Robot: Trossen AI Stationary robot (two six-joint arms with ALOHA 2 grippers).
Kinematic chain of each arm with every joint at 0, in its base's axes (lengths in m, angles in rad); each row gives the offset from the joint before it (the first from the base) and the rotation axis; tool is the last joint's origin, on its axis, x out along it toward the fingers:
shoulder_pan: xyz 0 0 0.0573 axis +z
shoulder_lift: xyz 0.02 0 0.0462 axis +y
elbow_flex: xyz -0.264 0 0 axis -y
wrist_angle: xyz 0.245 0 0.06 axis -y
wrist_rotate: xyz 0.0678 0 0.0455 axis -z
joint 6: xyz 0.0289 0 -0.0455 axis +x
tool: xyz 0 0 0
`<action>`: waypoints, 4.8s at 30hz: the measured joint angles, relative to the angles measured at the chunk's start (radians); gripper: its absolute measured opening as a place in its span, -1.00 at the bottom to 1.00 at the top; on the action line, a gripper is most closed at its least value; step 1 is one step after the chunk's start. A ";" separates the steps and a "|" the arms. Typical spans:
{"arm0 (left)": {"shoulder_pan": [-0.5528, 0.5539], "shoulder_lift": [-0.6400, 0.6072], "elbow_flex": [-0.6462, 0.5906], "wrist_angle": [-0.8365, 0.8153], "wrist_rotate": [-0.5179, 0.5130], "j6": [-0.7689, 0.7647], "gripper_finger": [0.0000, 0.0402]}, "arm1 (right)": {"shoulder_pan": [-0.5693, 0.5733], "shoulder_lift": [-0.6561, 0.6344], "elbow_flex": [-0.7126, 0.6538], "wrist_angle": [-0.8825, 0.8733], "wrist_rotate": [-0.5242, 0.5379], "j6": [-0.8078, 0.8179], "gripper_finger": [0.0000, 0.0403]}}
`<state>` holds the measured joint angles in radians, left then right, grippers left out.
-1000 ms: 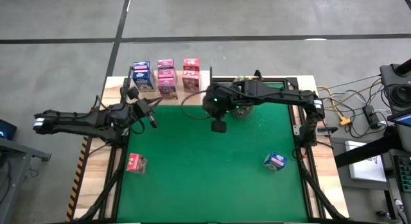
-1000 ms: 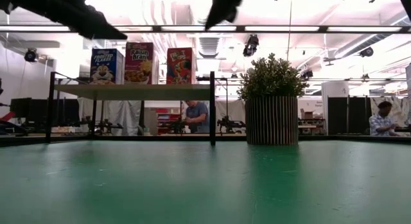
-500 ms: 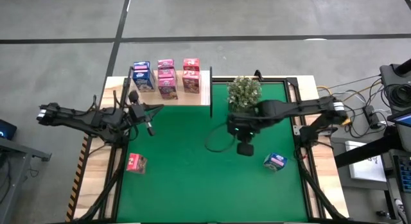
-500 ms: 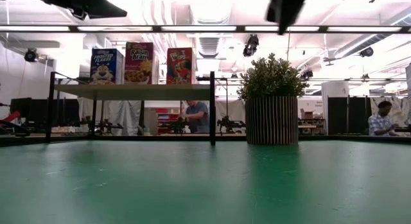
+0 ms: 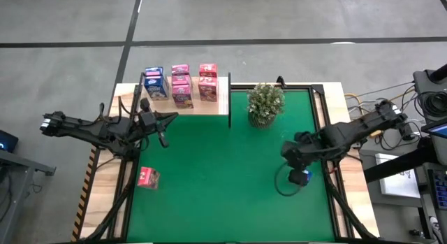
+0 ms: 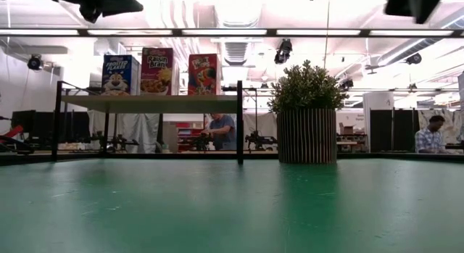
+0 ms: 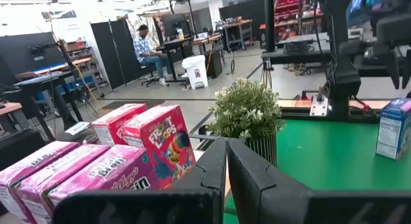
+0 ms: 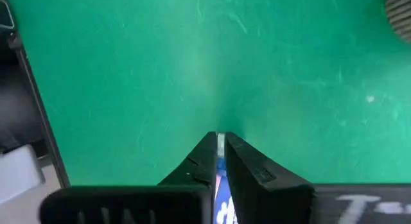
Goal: Stack cereal on shelf
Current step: Put the blue cereal box on the shelf
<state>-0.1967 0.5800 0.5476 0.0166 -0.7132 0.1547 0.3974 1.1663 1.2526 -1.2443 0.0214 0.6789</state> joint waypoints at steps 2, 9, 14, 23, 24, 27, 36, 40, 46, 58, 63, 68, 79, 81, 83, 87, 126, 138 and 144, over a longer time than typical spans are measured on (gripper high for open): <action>0.000 0.000 0.000 0.007 0.000 -0.008 -1.00 | 0.038 -0.034 -0.034 -0.001 0.013 0.050 -0.80; 0.000 0.000 0.000 0.030 0.000 -0.025 -1.00 | 0.160 -0.085 -0.154 0.001 0.060 0.191 -0.27; -0.001 0.001 0.000 0.054 0.000 -0.026 -1.00 | 0.227 -0.086 -0.225 -0.001 0.031 0.314 0.08; -0.001 0.001 0.000 0.059 0.000 -0.026 -1.00 | 0.253 -0.086 -0.243 0.005 0.008 0.373 0.28; -0.001 0.001 0.000 0.059 0.000 -0.026 -1.00 | 0.253 -0.085 -0.244 0.005 0.014 0.377 0.28; 0.000 0.001 0.000 0.059 0.000 -0.025 -1.00 | 0.253 -0.075 -0.255 0.006 0.031 0.396 0.27; 0.000 0.001 0.000 0.059 -0.001 -0.017 -1.00 | 0.253 0.018 -0.273 0.008 0.031 0.356 0.23; 0.000 0.001 0.000 0.059 0.000 -0.023 -1.00 | 0.253 0.029 -0.264 0.012 0.031 0.348 0.13; 0.000 0.001 0.000 0.059 0.000 -0.032 -1.00 | 0.253 0.027 -0.264 0.025 0.033 0.357 -0.06; 0.000 0.001 0.000 0.058 0.031 -0.034 -1.00 | 0.252 0.026 -0.264 0.061 0.089 0.338 -0.33; -0.001 0.043 0.000 0.114 0.177 -0.072 -1.00 | 0.227 0.026 -0.242 0.124 0.182 0.249 -0.39; -0.001 0.173 0.000 0.238 0.260 -0.076 -1.00 | 0.138 0.026 -0.200 0.258 0.289 0.081 -0.40; -0.002 0.385 0.073 0.278 0.290 -0.064 -1.00 | -0.115 0.044 -0.185 0.626 0.294 -0.433 -0.40; -0.002 0.407 0.087 0.268 0.290 -0.063 -1.00 | -0.149 0.057 -0.179 0.664 0.294 -0.500 -0.40; -0.002 0.421 0.102 0.267 0.292 -0.063 -1.00 | -0.184 0.071 -0.174 0.702 0.294 -0.563 -0.40; -0.002 0.445 0.126 0.246 0.330 -0.077 -0.93 | -0.236 0.122 -0.157 0.730 0.289 -0.659 -0.40; 0.035 0.870 0.131 0.498 0.312 -0.123 0.40 | -0.267 0.450 0.227 0.568 0.255 -0.875 -0.40; 0.034 0.882 0.131 0.515 0.316 -0.105 0.00 | -0.268 0.451 0.227 0.572 0.239 -0.885 -0.38; 0.034 0.880 0.131 0.514 0.315 -0.093 -0.11 | -0.268 0.451 0.227 0.576 0.234 -0.882 -0.18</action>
<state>-0.1624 1.4601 0.6785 0.5308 -0.3977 0.0617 0.1295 1.6173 1.4796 -0.6681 0.2549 -0.2028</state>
